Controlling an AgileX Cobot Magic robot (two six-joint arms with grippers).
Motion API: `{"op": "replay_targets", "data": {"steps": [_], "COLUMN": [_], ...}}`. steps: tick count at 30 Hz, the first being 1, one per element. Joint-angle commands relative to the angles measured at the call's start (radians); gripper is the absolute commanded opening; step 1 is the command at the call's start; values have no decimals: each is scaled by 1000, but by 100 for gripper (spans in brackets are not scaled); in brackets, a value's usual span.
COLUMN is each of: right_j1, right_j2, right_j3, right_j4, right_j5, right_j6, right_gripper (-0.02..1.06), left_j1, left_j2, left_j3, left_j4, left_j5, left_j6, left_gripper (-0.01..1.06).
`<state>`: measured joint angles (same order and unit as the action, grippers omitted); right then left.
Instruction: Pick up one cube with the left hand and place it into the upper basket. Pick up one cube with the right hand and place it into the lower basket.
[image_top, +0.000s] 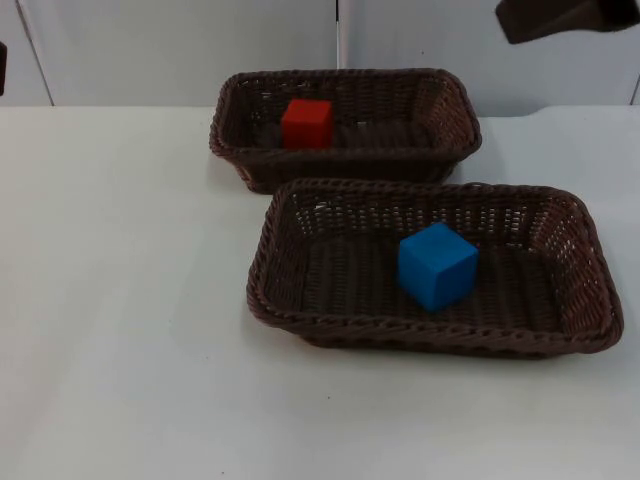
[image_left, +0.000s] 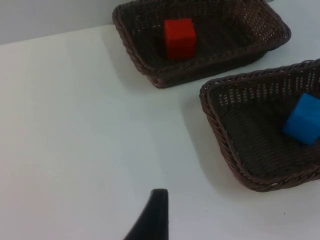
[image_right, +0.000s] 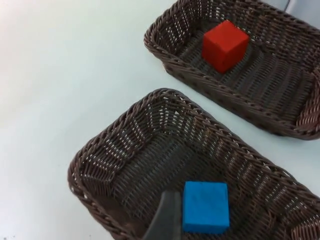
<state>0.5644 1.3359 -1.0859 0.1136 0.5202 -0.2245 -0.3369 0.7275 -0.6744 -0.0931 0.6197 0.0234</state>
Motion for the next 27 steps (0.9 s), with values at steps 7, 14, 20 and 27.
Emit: {"op": "replay_targets", "data": {"steps": [7, 14, 20, 27], "right_j1": [6, 6, 6, 6], "right_j2": [-111, -226, -327, -460], "right_j3": [37, 147, 223, 303], "right_j4": [4, 0, -2, -2], "right_j5": [40, 6, -6, -15], "right_j6": [4, 4, 4, 4], "right_gripper": [73, 73, 73, 73], "left_j1": [1, 1, 1, 1], "left_j2": [-142, -281, -359, -431], "left_j3": [6, 6, 6, 6], "left_j4": [-8, -6, 7, -23], "left_j5": [59, 124, 190, 265], "left_j6": [40, 41, 58, 132], "left_gripper": [87, 87, 87, 87]}}
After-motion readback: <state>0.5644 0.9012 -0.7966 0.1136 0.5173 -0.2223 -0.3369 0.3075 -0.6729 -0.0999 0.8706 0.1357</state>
